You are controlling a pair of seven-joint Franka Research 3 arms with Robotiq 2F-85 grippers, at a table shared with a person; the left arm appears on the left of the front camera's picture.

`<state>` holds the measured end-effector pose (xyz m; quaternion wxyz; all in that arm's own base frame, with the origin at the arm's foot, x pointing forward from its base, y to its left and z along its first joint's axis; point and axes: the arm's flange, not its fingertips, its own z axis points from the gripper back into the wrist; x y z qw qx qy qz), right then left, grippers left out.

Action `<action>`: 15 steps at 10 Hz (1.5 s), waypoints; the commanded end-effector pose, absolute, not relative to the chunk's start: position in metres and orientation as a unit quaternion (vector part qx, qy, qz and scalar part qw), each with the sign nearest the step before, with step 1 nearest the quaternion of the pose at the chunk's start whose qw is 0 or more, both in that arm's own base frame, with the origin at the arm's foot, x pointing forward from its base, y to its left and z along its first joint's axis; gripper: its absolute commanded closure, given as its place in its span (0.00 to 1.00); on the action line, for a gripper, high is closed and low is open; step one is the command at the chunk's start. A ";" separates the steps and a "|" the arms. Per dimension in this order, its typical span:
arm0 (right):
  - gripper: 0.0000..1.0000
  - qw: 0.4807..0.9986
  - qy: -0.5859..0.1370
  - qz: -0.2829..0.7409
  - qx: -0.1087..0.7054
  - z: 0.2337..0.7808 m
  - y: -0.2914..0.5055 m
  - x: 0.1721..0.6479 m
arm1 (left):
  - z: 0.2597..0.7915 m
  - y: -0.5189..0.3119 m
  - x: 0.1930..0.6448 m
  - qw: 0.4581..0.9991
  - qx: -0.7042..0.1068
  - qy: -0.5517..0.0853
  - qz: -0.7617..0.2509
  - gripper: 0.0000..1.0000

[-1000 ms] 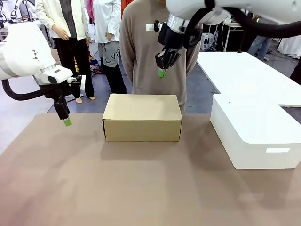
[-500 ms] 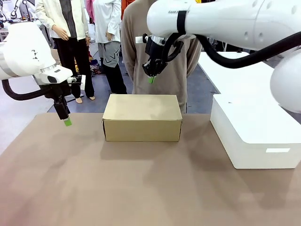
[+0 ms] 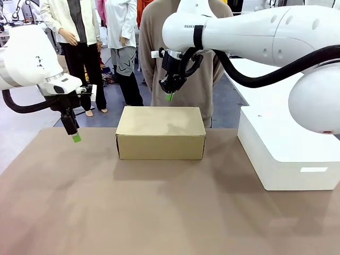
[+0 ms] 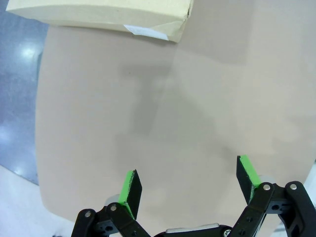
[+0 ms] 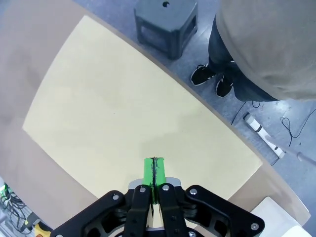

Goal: Pack the shoes into the box.
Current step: Press down on the lid of the Shoes Box.

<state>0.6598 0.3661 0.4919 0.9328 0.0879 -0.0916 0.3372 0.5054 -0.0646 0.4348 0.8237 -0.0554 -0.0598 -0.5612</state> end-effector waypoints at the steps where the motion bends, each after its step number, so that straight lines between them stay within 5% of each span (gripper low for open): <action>1: 1.00 0.932 -0.098 0.337 0.087 0.498 0.365 0.658 | 0.436 -0.062 0.504 0.823 -0.055 -0.059 -0.563 0.00; 13: 1.00 0.952 -0.047 0.298 0.053 0.398 0.397 0.691 | 0.436 -0.062 0.504 0.823 -0.055 -0.059 -0.563 0.00; 15: 1.00 0.949 -0.060 0.302 0.068 0.420 0.393 0.684 | 0.436 -0.062 0.504 0.823 -0.055 -0.059 -0.563 0.00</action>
